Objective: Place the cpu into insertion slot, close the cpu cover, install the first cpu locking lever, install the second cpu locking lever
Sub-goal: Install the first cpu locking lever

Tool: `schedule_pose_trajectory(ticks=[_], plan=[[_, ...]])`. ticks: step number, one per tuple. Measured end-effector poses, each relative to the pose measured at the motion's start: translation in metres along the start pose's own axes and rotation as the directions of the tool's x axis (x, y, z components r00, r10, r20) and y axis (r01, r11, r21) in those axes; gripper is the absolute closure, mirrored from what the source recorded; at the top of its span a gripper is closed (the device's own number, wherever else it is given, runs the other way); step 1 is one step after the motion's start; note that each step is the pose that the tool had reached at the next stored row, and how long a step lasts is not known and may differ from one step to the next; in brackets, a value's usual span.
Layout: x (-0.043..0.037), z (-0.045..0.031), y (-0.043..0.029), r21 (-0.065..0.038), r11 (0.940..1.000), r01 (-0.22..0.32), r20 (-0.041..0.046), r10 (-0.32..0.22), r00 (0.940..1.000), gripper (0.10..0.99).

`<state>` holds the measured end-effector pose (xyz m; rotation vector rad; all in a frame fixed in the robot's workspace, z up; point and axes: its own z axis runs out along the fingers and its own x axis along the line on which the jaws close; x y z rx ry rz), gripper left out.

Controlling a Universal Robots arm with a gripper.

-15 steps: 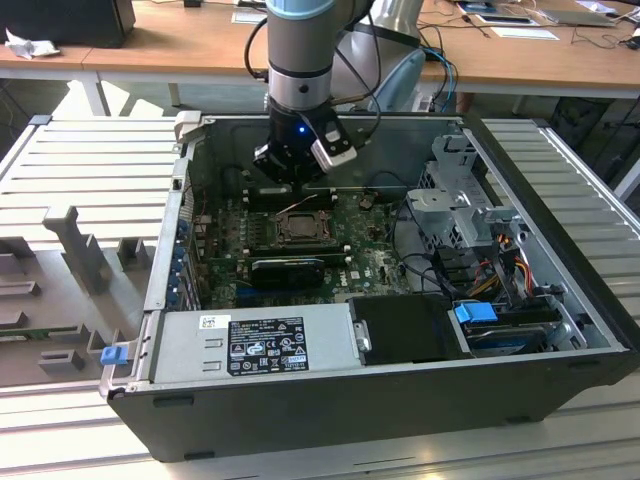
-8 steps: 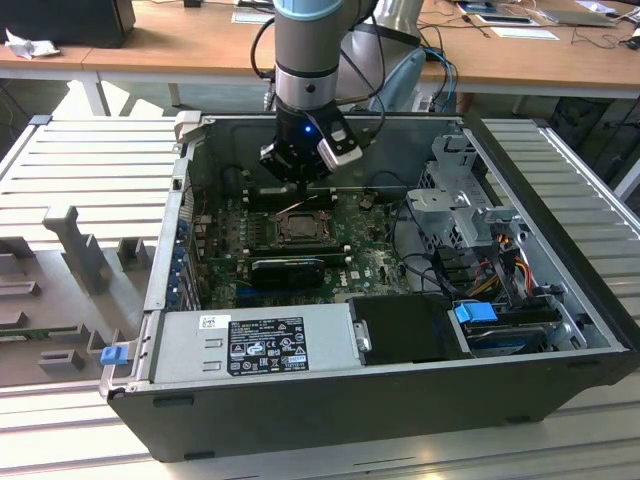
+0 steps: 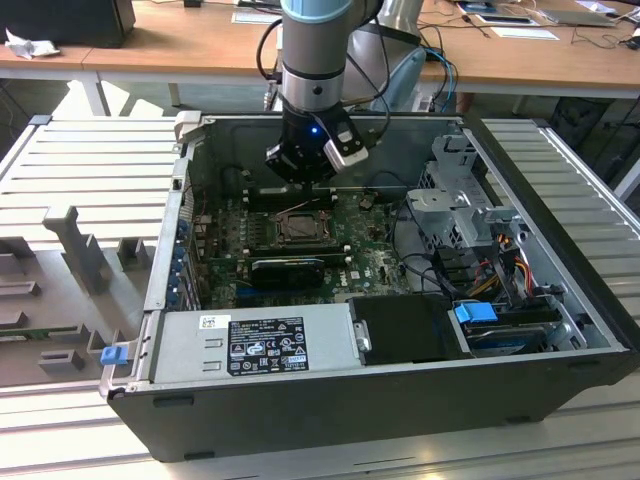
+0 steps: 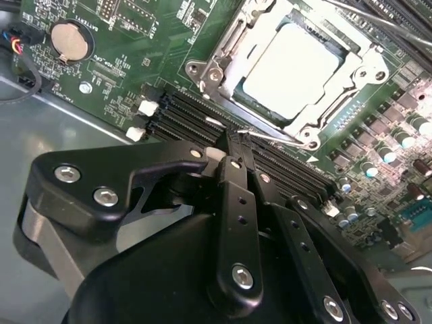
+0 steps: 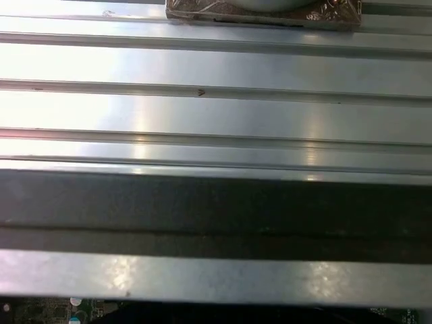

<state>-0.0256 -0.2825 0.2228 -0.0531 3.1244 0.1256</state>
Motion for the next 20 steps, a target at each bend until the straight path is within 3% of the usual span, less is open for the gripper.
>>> schedule_pose_trajectory(ticks=[10,20], plan=[[-0.0057,0.0058,-0.001,0.0,1.0,0.0,-0.0001,0.0,1.0,0.98],[-0.0059,0.0104,-0.0011,-0.003,0.9999,0.011,-0.0007,-0.011,0.9999,0.98]])
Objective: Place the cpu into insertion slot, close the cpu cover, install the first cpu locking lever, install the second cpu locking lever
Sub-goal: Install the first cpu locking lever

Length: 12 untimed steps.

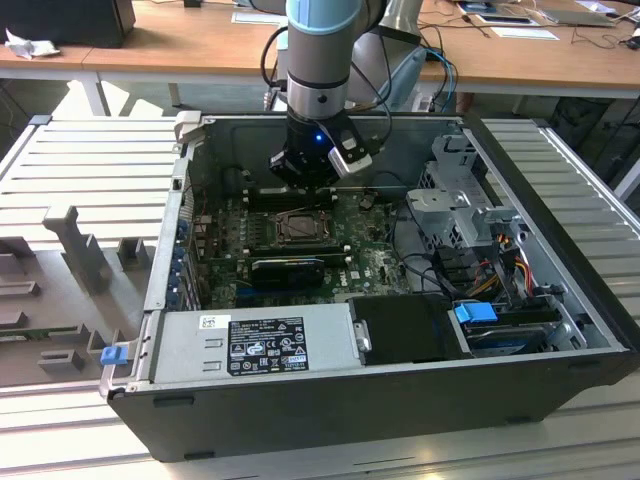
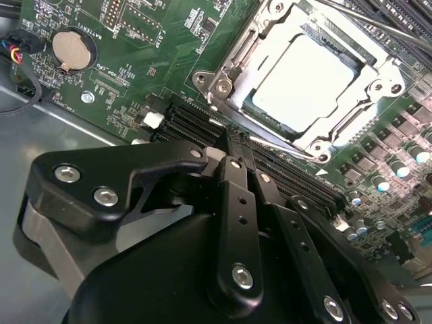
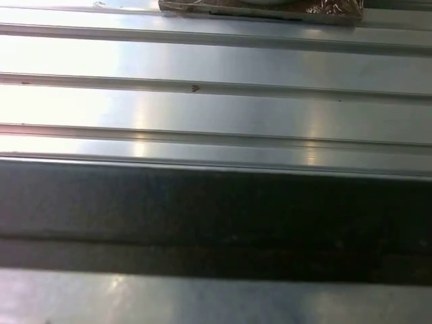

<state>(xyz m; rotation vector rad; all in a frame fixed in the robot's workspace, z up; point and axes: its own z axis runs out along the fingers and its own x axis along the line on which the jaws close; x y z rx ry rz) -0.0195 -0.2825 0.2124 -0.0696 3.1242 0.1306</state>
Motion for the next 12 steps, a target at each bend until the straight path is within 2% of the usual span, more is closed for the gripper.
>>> schedule_pose_trajectory(ticks=[4,8,12], plan=[[0.0,0.0013,-0.0001,0.0,1.0,0.003,-0.0002,-0.003,1.0,0.98],[0.0001,0.0073,-0.0006,0.001,0.9999,0.01,-0.0013,-0.01,0.9999,0.98],[0.0002,0.0082,-0.0008,0.004,0.9999,0.011,-0.0023,-0.011,0.9999,0.98]])
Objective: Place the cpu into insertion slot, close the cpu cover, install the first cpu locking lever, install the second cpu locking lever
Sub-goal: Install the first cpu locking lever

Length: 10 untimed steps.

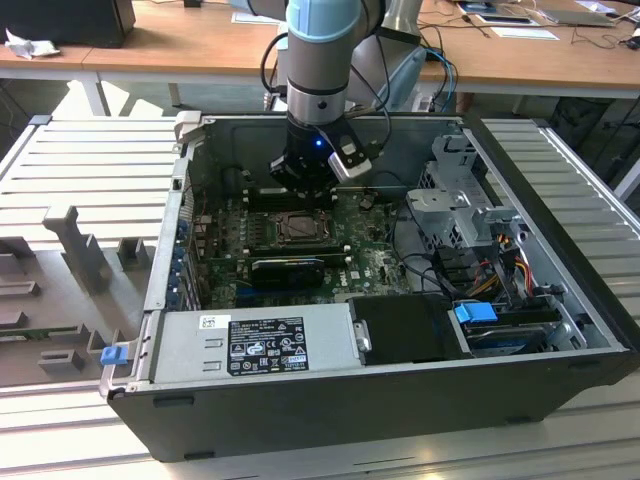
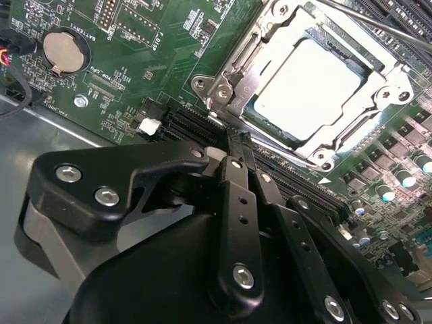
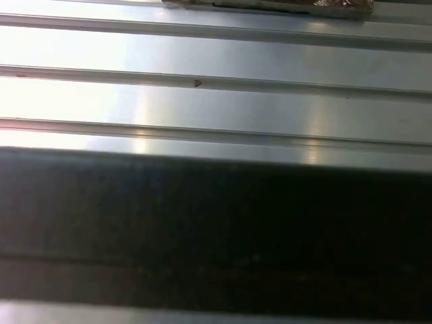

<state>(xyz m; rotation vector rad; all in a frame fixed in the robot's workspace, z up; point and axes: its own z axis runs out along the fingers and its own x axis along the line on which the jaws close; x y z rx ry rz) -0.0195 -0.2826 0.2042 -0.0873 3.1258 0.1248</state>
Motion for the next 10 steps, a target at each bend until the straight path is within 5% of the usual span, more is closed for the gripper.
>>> schedule_pose_trajectory(ticks=[10], plan=[[-0.0006,0.003,-0.0014,0.004,1.0,0.0,-0.0063,0.0,1.0,0.98]])
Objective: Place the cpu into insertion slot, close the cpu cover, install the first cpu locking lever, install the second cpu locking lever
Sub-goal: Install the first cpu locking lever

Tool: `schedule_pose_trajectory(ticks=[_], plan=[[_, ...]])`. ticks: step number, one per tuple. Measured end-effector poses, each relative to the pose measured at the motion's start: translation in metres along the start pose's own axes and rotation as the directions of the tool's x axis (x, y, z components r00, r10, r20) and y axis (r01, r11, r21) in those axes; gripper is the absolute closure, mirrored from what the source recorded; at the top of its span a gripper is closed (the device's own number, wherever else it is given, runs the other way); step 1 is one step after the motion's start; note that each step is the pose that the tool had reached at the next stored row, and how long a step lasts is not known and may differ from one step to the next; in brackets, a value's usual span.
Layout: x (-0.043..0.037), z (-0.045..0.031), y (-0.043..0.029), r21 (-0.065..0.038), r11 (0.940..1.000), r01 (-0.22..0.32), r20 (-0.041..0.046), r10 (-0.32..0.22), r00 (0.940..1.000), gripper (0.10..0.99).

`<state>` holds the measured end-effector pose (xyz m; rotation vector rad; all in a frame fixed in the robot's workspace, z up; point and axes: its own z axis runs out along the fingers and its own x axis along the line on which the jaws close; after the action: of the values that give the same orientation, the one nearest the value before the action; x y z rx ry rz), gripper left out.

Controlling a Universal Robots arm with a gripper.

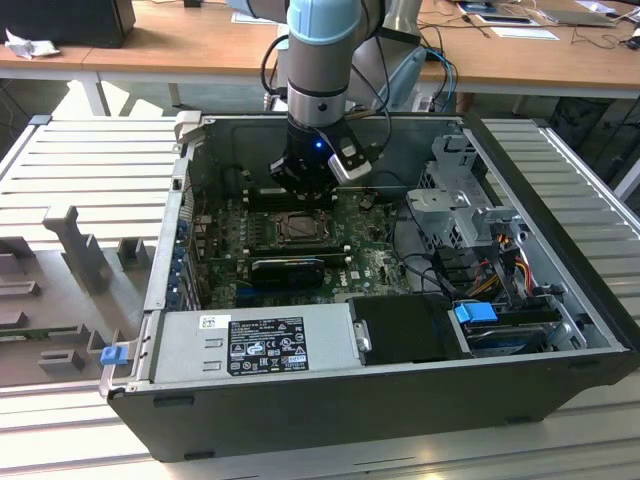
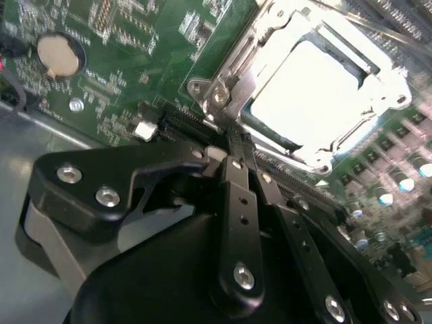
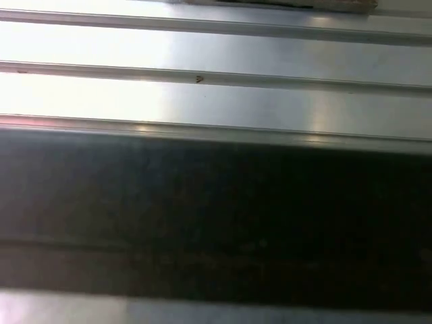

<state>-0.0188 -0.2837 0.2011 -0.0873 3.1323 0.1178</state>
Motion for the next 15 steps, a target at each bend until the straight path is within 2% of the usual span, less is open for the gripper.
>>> schedule_pose_trajectory(ticks=[5,9,12,15], plan=[[-0.0009,0.0004,-0.0002,0.001,1.0,0.0,-0.001,0.0,1.0,0.98],[-0.001,-0.0071,0.0005,0.001,1.0,0.0,-0.0009,0.0,1.0,0.98],[-0.001,-0.0052,0.0002,0.027,0.9996,0.0,-0.0025,0.0,1.0,0.98],[-0.001,-0.0029,-0.0001,0.036,0.9993,0.0,-0.0034,0.0,1.0,0.98]])
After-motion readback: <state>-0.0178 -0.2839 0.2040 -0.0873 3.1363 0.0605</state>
